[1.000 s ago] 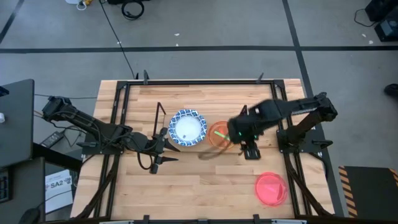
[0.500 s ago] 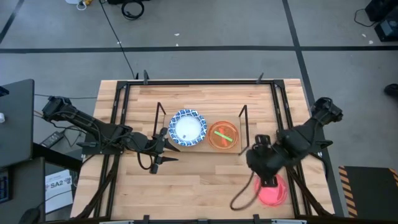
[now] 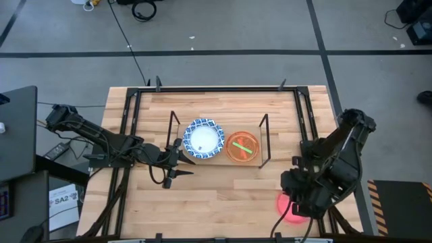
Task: Place and stack plates onto a shelf
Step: Stack the pink plate on top of the green plate on the shelf
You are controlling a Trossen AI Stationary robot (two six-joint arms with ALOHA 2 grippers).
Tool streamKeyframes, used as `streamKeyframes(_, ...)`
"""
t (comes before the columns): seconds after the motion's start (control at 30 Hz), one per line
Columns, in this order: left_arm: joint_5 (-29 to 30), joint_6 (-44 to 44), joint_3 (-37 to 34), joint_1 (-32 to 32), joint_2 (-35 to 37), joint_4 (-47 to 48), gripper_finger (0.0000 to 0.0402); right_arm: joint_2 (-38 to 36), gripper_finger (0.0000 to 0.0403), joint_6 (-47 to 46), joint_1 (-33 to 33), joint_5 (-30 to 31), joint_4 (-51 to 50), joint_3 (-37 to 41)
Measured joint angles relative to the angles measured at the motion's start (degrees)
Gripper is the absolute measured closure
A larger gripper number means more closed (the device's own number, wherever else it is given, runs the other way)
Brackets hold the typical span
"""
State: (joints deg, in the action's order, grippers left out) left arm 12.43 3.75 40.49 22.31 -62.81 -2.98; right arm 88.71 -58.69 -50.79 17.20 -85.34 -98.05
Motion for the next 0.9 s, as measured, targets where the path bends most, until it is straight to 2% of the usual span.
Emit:
streamKeyframes(0.3,0.0,0.0,0.0,0.0,0.0,0.0,0.0233,0.0,0.0226,-4.2,-2.4,-0.1,-0.1,9.4)
streamKeyframes(0.43,0.0,0.0,0.0,0.0,0.0,0.0,0.0233,0.0,0.0226,-4.0,-2.3,-2.5,0.3,15.3)
streamKeyframes(0.63,0.0,0.0,0.0,0.0,0.0,0.0,0.0233,0.0,0.0226,0.9,-0.6,-10.3,6.7,24.1)
streamKeyframes(0.9,0.0,0.0,0.0,0.0,0.0,0.0,0.0233,0.0,0.0226,9.1,2.1,-11.3,15.5,31.7)
